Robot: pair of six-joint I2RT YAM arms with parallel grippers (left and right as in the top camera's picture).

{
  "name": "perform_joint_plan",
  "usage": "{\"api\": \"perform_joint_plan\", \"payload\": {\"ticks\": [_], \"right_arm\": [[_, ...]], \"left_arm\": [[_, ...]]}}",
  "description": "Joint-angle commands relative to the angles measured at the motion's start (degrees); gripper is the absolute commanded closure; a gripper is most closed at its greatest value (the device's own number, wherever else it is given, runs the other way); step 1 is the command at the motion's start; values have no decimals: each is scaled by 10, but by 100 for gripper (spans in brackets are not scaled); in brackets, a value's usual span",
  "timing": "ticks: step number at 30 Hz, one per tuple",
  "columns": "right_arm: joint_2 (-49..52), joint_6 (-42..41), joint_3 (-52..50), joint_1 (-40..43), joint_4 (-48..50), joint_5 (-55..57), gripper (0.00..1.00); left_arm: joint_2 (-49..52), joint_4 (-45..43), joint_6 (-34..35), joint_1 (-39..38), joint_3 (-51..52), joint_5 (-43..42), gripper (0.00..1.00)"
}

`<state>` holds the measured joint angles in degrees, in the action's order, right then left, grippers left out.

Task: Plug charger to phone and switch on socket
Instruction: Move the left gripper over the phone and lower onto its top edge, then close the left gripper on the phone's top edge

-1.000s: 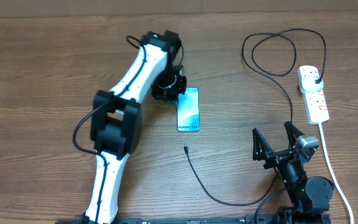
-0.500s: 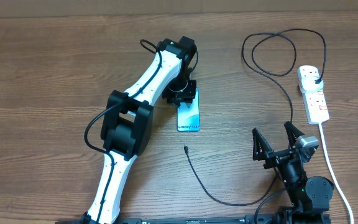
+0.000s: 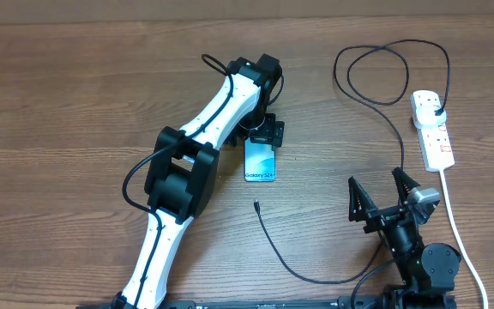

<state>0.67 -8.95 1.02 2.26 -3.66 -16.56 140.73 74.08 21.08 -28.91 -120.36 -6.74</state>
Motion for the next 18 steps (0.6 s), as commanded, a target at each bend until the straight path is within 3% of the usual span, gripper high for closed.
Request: {"api": "perform_joint_plan", "payload": {"ticks": [1,10,18], "right_arm": [[-5,1,-6,3,3,-1,0],[-5,1,-6,3,3,-1,0],[-5,1,-6,3,3,-1,0]], "left_arm": [[6,0,5,-4,3,12,0],[6,-31,39,-11,40,5,0],[6,-69,43,-15,87,-53,0]]}}
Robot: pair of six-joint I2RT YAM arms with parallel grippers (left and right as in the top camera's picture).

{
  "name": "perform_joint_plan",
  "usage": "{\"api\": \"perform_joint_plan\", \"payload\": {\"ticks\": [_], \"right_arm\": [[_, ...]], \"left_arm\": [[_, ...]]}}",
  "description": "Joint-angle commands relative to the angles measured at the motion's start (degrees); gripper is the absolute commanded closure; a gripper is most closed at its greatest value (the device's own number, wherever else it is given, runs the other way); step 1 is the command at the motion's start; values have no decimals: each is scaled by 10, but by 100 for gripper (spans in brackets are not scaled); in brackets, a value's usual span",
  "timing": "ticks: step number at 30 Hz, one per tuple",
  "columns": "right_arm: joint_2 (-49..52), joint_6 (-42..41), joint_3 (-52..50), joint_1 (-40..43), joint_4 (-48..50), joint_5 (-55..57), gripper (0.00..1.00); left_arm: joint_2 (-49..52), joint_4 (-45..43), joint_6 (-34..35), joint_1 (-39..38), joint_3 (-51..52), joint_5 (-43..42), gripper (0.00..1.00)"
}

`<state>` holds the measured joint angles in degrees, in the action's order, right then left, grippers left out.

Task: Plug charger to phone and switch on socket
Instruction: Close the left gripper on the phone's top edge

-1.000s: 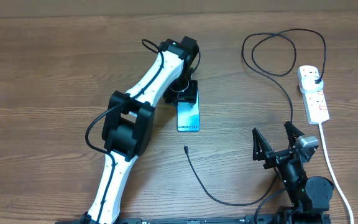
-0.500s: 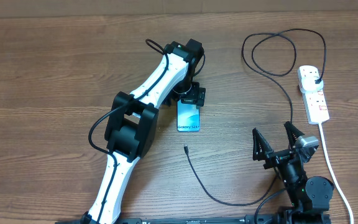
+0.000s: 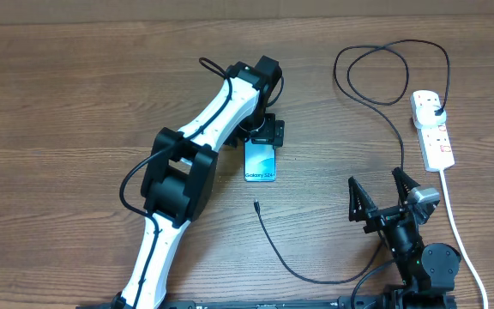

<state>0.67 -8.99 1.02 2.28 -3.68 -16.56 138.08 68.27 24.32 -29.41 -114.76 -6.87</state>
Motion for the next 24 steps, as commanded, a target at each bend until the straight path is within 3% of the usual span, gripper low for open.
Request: {"api": "perform_joint_plan", "payload": {"ticks": [1,9,24], "right_arm": [[-5,1,-6,3,3,-1,0],[-5,1,-6,3,3,-1,0],[-5,1,-6,3,3,-1,0]], "left_arm": [[33,-10,11,-10,32,-52,1],[33,-20,55,-16,35,-43,0],[33,-39,68,-31,44,-16,0]]}}
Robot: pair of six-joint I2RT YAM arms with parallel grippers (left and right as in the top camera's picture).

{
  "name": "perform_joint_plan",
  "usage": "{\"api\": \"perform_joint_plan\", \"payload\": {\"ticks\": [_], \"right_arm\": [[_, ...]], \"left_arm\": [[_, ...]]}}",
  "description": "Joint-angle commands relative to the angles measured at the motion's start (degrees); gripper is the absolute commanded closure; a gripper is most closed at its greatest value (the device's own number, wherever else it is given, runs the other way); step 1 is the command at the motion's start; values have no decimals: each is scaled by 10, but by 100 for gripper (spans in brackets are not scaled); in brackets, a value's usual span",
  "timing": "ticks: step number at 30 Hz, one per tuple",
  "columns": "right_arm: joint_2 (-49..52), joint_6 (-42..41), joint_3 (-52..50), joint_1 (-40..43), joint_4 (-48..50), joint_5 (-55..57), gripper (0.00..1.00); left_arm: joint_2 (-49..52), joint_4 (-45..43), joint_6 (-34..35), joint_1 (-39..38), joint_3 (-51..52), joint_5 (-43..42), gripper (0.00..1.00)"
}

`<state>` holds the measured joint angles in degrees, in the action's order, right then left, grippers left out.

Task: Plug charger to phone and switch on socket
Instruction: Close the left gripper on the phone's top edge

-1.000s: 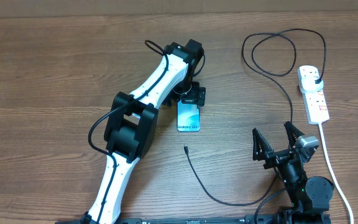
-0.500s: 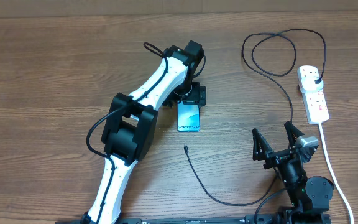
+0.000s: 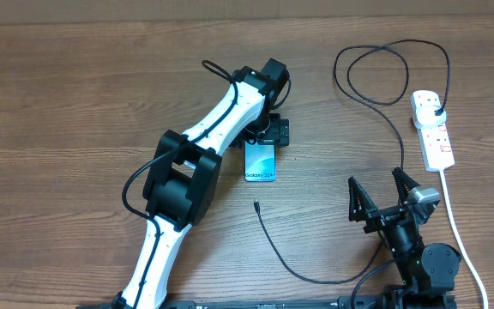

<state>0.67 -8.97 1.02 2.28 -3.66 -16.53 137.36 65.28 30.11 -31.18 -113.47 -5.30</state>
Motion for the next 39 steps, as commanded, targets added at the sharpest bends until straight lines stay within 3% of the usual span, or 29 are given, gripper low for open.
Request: {"api": "perform_joint_plan", "payload": {"ticks": [1,11,39], "right_arm": [[-5,1,-6,3,3,-1,0],[-5,1,-6,3,3,-1,0],[-5,1,-6,3,3,-1,0]], "left_arm": [[40,-11,10,-15,34,-30,0],[40,-57,10,-15,85,-28,0],[40,-89,10,-15,85,-26,0]]}}
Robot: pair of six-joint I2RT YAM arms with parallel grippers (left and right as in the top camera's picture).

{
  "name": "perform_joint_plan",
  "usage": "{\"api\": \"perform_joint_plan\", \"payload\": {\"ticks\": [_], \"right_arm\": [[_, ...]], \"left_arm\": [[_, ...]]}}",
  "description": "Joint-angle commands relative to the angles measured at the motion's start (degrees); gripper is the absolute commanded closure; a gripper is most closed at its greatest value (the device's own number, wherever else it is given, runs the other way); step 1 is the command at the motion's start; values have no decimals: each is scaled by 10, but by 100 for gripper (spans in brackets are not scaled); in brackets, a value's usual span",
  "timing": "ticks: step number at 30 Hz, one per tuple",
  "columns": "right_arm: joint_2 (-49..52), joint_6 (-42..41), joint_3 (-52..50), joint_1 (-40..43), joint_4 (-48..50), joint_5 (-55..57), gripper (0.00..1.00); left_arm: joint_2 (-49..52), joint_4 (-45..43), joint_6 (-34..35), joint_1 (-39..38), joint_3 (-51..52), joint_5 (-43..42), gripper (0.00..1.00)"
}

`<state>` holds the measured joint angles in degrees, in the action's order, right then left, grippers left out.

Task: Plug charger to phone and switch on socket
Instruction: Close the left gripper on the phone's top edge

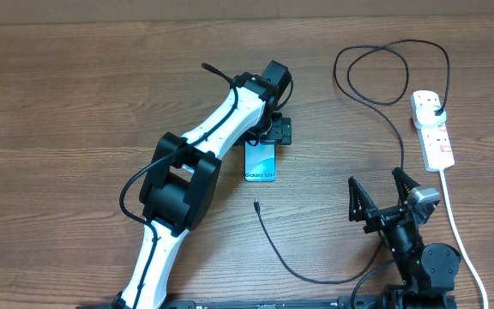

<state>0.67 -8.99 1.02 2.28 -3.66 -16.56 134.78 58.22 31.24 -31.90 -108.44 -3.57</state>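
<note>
The phone (261, 163) lies face up near the table's middle, its screen lit blue. My left gripper (274, 131) points down over the phone's far end and hides that end. How its jaws stand does not show from above. The black charger cable (292, 264) has its free plug tip (256, 205) lying on the wood just below the phone, apart from it. The cable loops round to the white power strip (433, 130) at the right, where a plug sits in the socket. My right gripper (380, 199) rests open and empty near the front right.
The cable makes a large loop (390, 73) at the back right. A white lead (458, 232) runs from the strip toward the front edge past my right arm. My left arm (187, 176) lies diagonally across the table's left middle.
My left gripper has shifted slightly right and away over the phone's far end. The phone, the cable tip and my right arm are where they were.
At every moment my left gripper was at the phone's far end, first slightly to its left, then moving by small steps to the right. The phone and cable tip stayed put, and my right gripper stayed open at the front right.
</note>
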Motion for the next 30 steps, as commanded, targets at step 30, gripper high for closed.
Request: {"api": "perform_joint_plan", "payload": {"ticks": [30], "right_arm": [[-5,1,-6,3,3,-1,0]], "left_arm": [[66,30,-3,-8,38,-35,16]]}}
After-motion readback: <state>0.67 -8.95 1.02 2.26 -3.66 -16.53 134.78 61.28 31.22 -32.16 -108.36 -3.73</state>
